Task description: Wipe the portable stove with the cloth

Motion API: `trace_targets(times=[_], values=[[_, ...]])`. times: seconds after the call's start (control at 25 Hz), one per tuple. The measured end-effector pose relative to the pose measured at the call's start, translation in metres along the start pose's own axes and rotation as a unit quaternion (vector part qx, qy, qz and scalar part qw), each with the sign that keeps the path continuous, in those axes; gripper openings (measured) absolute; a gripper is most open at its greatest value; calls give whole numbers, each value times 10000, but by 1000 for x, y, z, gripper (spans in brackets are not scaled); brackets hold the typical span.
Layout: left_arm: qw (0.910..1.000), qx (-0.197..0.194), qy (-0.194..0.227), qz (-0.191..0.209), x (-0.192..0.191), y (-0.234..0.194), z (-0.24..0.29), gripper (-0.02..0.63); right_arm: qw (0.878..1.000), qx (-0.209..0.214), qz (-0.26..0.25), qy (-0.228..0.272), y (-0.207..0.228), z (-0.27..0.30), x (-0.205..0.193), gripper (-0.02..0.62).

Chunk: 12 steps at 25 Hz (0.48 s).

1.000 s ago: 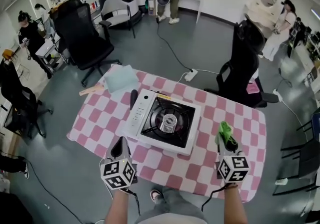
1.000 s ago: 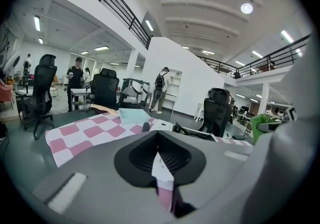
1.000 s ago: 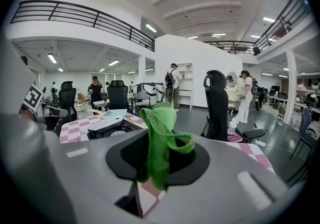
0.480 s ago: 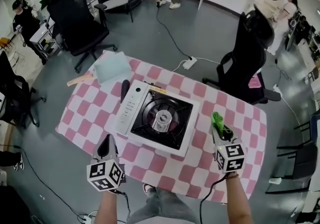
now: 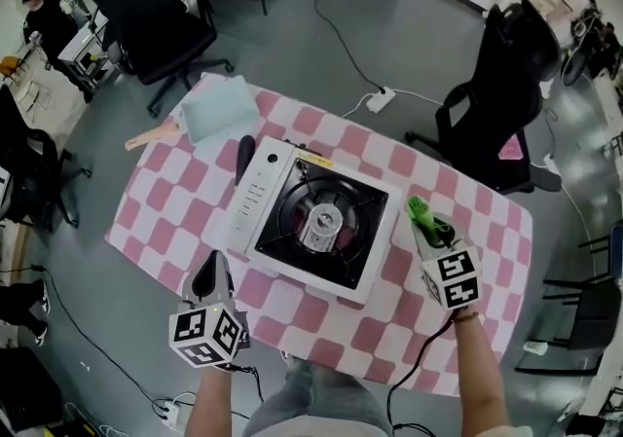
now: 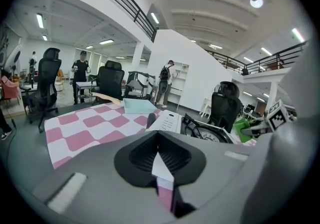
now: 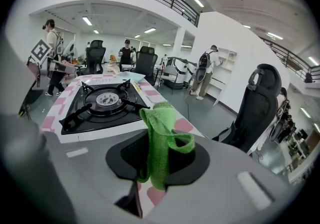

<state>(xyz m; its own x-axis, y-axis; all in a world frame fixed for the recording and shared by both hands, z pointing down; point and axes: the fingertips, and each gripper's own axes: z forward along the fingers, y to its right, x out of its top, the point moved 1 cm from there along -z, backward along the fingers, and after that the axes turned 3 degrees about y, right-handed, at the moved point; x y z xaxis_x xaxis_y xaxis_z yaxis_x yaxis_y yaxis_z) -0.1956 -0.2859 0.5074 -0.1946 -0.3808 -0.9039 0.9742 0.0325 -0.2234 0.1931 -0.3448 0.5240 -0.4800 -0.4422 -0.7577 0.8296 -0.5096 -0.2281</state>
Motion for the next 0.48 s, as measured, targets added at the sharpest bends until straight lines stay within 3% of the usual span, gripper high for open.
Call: trace_targets(times=[0.48], values=[[9999, 149, -77, -8, 0, -10, 11, 0, 9973, 352, -531, -367, 2, 36, -2, 78]])
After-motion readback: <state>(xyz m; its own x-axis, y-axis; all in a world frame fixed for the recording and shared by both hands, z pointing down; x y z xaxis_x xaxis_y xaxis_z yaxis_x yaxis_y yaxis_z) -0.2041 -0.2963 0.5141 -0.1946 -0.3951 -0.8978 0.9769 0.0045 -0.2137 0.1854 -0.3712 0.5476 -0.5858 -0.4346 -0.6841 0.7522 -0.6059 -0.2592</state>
